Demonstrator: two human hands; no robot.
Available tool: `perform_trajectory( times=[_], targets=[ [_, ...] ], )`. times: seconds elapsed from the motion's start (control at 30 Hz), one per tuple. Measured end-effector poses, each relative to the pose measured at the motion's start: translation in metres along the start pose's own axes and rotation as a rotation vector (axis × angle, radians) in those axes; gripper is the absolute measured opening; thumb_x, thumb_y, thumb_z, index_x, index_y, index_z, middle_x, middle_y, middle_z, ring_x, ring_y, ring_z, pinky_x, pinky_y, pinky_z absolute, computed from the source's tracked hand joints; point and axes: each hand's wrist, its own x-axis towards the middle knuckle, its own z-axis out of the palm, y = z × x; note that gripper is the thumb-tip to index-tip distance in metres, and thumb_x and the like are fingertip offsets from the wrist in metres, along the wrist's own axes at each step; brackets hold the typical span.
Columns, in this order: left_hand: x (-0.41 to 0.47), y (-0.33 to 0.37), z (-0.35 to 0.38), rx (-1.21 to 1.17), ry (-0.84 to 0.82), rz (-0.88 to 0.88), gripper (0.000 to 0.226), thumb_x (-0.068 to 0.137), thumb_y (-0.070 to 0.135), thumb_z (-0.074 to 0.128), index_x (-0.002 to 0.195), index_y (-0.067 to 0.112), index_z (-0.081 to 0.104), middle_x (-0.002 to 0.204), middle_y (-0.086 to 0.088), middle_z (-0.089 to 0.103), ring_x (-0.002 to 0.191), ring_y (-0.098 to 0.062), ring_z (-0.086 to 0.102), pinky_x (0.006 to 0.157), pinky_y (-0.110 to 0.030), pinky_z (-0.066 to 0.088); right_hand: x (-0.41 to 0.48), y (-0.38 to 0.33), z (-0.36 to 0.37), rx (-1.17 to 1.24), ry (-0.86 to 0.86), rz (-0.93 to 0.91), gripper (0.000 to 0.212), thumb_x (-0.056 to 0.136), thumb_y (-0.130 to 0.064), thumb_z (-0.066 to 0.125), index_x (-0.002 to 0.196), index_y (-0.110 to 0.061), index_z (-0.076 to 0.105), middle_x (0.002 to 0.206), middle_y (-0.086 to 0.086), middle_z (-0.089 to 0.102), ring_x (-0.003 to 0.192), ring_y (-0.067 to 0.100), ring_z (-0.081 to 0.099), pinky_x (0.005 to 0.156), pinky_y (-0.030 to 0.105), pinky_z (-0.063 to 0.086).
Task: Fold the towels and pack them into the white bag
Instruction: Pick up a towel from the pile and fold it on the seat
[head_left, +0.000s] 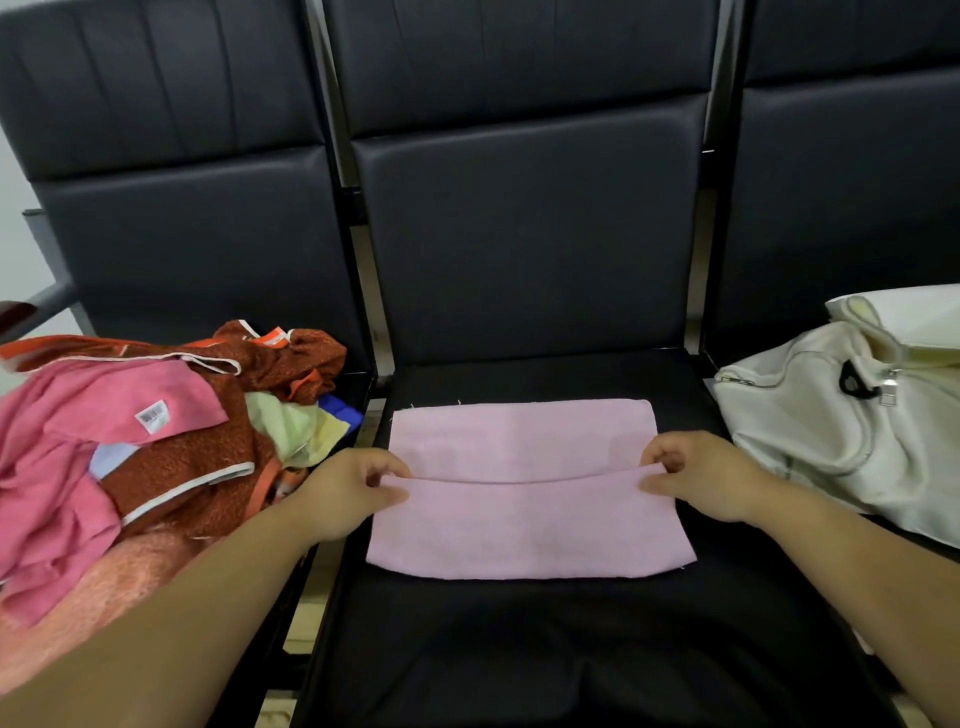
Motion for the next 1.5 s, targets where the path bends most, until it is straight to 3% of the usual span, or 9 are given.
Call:
perform_trajectory(
  times=[0.13,0.27,0.53,0.73,0.83,1.1,1.2,1.3,1.5],
  targets=[
    [0.001,0.009,-0.003,-0.3,0.113,-0.056,0.012,0.089,0.007,0.075,0.092,0.018,0.077,0.086,0.003,0.076,0.076,-0.006,0.067,0.075,-0.024,0.053,0.001,-0.003,-0.007,0.481,0.091,0.083,0.009,0.088,-0.012,0.077,0.096,-0.015,0.074,0.091,-0.001,0.078,0.091,0.017,0.075,0.081,0.033,0.058],
    [0.013,0.012,-0.007,-0.518,0.243,-0.083,0.011,0.092,0.006,0.071,0.098,0.013,0.075,0.093,-0.01,0.077,0.086,-0.022,0.072,0.08,-0.036,0.057,0.013,-0.007,-0.014,0.635,0.261,0.07,0.013,0.09,-0.013,0.076,0.101,-0.019,0.073,0.096,0.001,0.078,0.097,0.023,0.073,0.09,0.046,0.059],
    [0.073,0.003,-0.006,-0.491,0.407,-0.116,0.018,0.089,0.007,0.075,0.089,0.025,0.075,0.091,-0.004,0.075,0.09,-0.028,0.071,0.083,-0.038,0.057,0.061,-0.016,-0.01,0.397,0.49,0.044,0.013,0.091,-0.02,0.074,0.093,-0.032,0.07,0.095,-0.015,0.069,0.091,0.002,0.064,0.075,0.022,0.047],
    [0.112,-0.007,0.009,-0.268,0.42,-0.19,0.014,0.091,0.015,0.073,0.089,0.029,0.073,0.095,0.006,0.072,0.092,-0.017,0.068,0.084,-0.03,0.055,0.091,-0.005,-0.002,0.181,0.488,0.061,0.01,0.093,-0.02,0.069,0.102,-0.025,0.069,0.096,-0.008,0.068,0.092,0.012,0.063,0.074,0.026,0.045],
    [0.117,-0.008,0.02,-0.118,0.44,-0.197,0.01,0.093,0.018,0.069,0.093,0.027,0.068,0.086,0.013,0.066,0.088,-0.015,0.064,0.067,-0.017,0.043,0.095,0.0,0.005,0.03,0.478,0.044,0.008,0.096,-0.024,0.065,0.103,-0.027,0.067,0.096,-0.009,0.066,0.089,0.01,0.061,0.074,0.026,0.045],
    [0.094,0.014,0.018,0.127,0.49,-0.101,0.03,0.09,0.021,0.069,0.12,0.02,0.064,0.11,0.001,0.054,0.099,-0.023,0.058,0.088,-0.037,0.05,0.086,-0.005,0.0,-0.143,0.523,-0.016,0.028,0.095,-0.027,0.066,0.122,-0.019,0.064,0.115,0.002,0.065,0.1,0.02,0.062,0.082,0.032,0.05],
    [0.066,0.051,0.038,0.186,0.255,0.078,0.032,0.095,0.023,0.063,0.127,0.026,0.061,0.115,0.006,0.051,0.095,-0.015,0.055,0.093,-0.03,0.047,0.07,-0.012,-0.003,-0.314,0.403,-0.278,0.028,0.094,-0.021,0.063,0.122,-0.023,0.064,0.119,-0.003,0.062,0.11,0.018,0.057,0.09,0.031,0.047],
    [0.041,0.08,0.081,0.261,-0.09,0.191,0.046,0.102,0.037,0.052,0.146,0.032,0.045,0.135,0.007,0.049,0.112,-0.014,0.054,0.102,-0.027,0.042,0.06,-0.014,-0.003,-0.534,0.12,-0.313,0.039,0.099,-0.028,0.055,0.138,-0.028,0.055,0.136,-0.008,0.057,0.125,0.014,0.049,0.102,0.029,0.043],
    [0.053,0.093,0.097,0.583,-0.21,0.173,0.053,0.101,0.06,0.034,0.148,0.038,0.039,0.145,0.005,0.038,0.135,-0.023,0.033,0.115,-0.043,0.028,0.018,-0.013,-0.004,-0.679,-0.034,-0.192,0.037,0.098,-0.035,0.048,0.135,-0.031,0.052,0.126,-0.007,0.064,0.115,0.018,0.06,0.093,0.03,0.048]
  ],
)
